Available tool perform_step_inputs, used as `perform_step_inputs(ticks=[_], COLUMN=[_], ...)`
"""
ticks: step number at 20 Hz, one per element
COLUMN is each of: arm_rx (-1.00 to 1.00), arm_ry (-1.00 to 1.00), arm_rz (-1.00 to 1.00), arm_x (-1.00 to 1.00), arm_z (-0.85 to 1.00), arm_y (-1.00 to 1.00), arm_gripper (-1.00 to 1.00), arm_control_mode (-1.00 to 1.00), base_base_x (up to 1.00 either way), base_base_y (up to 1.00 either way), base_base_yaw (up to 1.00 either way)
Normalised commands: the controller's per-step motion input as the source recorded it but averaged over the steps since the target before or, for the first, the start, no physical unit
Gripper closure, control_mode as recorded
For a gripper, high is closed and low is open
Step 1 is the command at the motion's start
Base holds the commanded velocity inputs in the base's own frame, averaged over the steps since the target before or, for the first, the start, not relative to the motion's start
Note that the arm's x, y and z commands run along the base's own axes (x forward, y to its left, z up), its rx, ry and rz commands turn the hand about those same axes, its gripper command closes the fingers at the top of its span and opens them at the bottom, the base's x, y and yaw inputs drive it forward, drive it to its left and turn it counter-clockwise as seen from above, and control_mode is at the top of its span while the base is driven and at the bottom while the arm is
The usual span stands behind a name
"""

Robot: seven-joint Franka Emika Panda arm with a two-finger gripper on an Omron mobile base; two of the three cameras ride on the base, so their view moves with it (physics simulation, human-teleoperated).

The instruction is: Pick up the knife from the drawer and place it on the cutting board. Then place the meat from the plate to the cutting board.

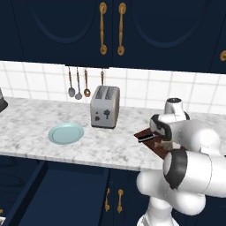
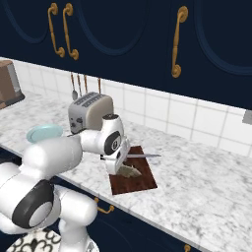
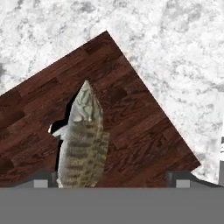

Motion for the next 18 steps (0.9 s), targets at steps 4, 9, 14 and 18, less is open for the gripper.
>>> perform_step_inputs(ticks=[4, 9, 14, 18], arm_rx=[0.00, 0.00, 0.00, 0.00], arm_ry=[-0.06, -0.08, 0.02, 0.01], arm_rz=[-0.01, -0.02, -0.02, -0.11], arm_x=[-0.44, -0.13, -0.12, -0.08], arm_z=[0.32, 0.14, 0.21, 0.07], arm_y=[0.35, 0.43, 0.26, 0.16], arm_gripper=[-1.00, -1.00, -1.00, -1.00], arm_control_mode=[-1.00, -1.00, -1.00, -1.00], base_base_x=[0.00, 0.00, 0.00, 0.00], base_base_y=[0.00, 0.00, 0.00, 0.00], base_base_yaw=[0.00, 0.00, 0.00, 0.00])
